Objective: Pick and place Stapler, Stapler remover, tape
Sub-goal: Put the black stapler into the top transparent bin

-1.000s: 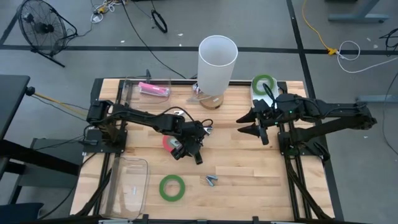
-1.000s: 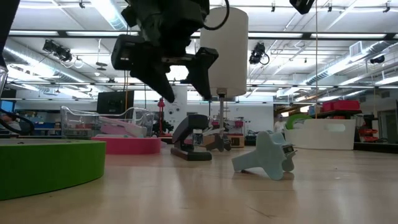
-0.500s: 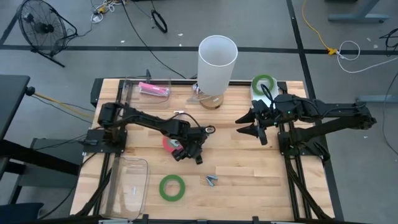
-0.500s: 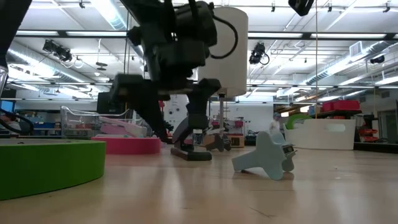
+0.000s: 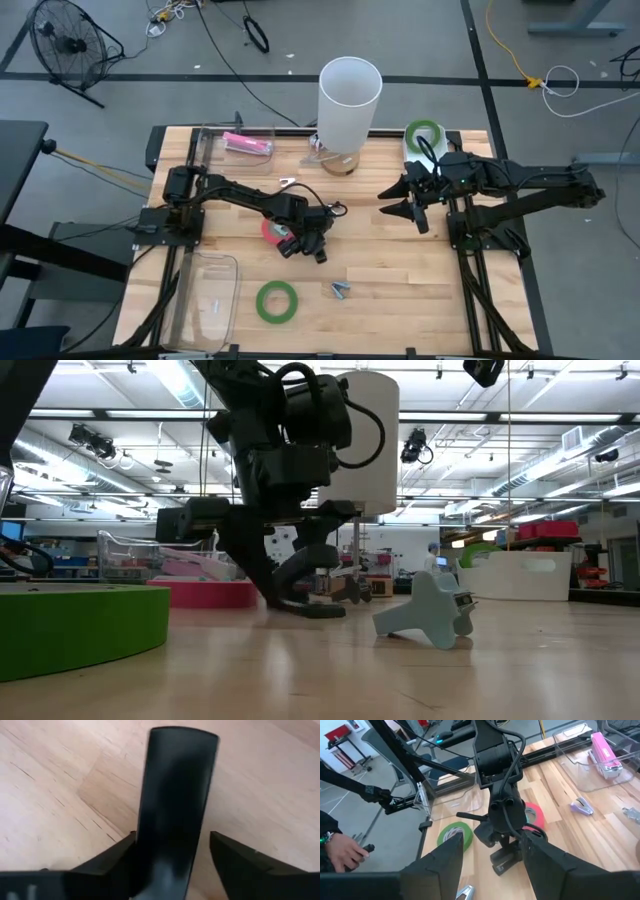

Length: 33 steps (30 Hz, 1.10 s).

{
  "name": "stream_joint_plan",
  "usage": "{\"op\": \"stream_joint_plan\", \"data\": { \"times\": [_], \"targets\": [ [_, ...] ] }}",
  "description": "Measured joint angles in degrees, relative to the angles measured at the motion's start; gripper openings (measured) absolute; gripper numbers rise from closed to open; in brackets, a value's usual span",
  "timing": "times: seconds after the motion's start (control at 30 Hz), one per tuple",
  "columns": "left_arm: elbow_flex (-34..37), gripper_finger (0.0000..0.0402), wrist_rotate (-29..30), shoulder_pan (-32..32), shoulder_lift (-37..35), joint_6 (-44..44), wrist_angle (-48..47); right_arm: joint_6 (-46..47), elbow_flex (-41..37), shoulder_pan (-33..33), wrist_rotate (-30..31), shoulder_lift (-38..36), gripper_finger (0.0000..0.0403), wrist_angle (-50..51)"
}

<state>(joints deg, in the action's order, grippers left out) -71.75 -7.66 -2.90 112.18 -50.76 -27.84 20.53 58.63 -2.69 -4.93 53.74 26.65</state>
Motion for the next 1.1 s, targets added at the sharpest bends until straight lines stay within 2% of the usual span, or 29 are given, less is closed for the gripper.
{"op": "stream_joint_plan", "data": {
  "times": [0.2, 0.3, 0.67, 0.9, 1.1],
  "targets": [
    [0.00, 0.0153, -0.02, 0.00, -0.02, 0.62, -0.32, -0.02, 0.00, 0.01, 0.00, 0.00, 0.0198, 0.01],
    [-0.04, 0.0125, -0.23, 0.00, -0.04, 1.02, -0.32, -0.02, 0.00, -0.01, 0.00, 0.00, 0.0198, 0.02],
    [-1.41, 0.0125, -0.89, -0.54, 0.02, 2.58, -1.41, -0.04, 0.00, 0.02, 0.00, 0.00, 0.0198, 0.01],
    [-10.45, 0.0125, 0.59, -0.87, -0.15, 3.68, -8.33, -0.04, 0.00, 0.00, 0.00, 0.00, 0.0198, -0.02],
    [-20.42, 0.0125, 5.13, -0.96, -0.20, 3.69, -21.48, -0.94, 0.00, 0.02, 0.02, 0.00, 0.0198, -0.04]
  ]
}}
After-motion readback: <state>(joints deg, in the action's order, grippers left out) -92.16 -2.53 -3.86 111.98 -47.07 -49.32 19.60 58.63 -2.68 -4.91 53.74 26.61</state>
